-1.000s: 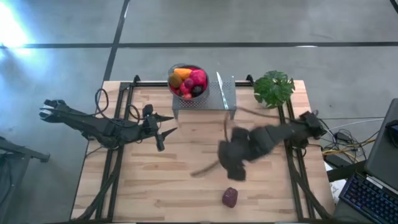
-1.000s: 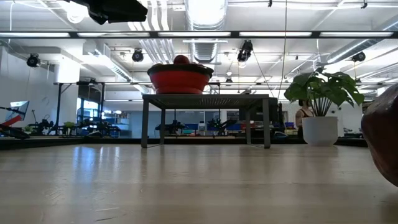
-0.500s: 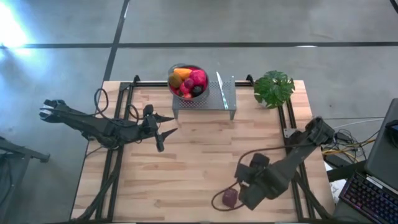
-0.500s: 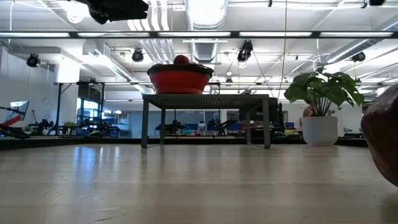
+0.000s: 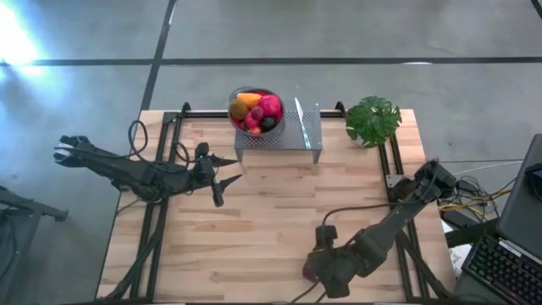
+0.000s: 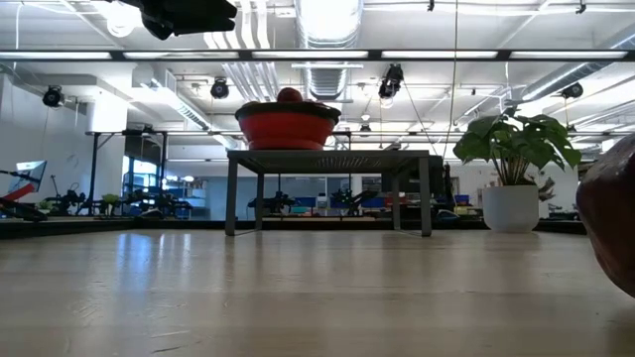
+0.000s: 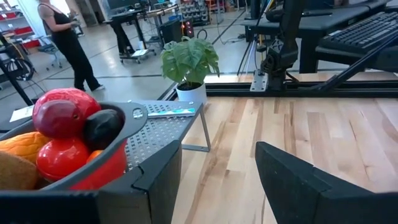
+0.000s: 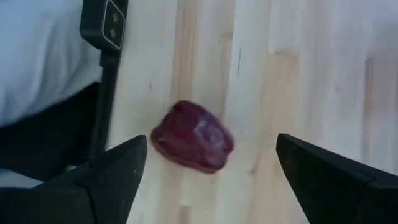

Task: Pick & Place Fruit
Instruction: Put the maroon apple into the red strainer bowl on the shelf

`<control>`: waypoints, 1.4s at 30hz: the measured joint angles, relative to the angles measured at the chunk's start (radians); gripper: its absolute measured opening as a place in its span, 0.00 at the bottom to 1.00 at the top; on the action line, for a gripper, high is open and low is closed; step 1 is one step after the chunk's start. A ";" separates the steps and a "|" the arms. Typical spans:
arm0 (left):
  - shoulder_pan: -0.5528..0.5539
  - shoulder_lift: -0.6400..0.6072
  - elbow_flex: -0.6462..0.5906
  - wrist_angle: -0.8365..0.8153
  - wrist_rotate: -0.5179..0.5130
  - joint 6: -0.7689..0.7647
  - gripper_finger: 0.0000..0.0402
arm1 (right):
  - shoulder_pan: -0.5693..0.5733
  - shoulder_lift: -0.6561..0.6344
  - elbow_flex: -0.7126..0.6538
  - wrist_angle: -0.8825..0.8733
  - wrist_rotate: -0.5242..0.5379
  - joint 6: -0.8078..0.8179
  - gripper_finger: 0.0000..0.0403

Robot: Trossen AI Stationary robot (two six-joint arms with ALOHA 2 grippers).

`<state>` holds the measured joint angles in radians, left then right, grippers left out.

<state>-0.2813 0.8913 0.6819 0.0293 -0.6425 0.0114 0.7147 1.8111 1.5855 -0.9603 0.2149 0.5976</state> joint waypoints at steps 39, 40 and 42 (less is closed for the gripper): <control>0.000 0.000 0.000 0.015 -0.002 -0.001 0.53 | -0.057 0.187 -0.002 0.006 -0.150 -0.709 0.85; 0.000 0.000 0.000 0.014 -0.002 -0.001 0.53 | -0.058 0.196 -0.002 0.006 -0.157 -0.711 0.86; 0.000 0.000 0.000 0.014 -0.002 -0.001 0.53 | -0.058 0.213 -0.002 0.006 -0.166 -0.719 0.88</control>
<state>-0.2813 0.8917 0.6819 0.0437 -0.6441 0.0105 0.6567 2.0241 1.5833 -0.9547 0.0491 -0.1218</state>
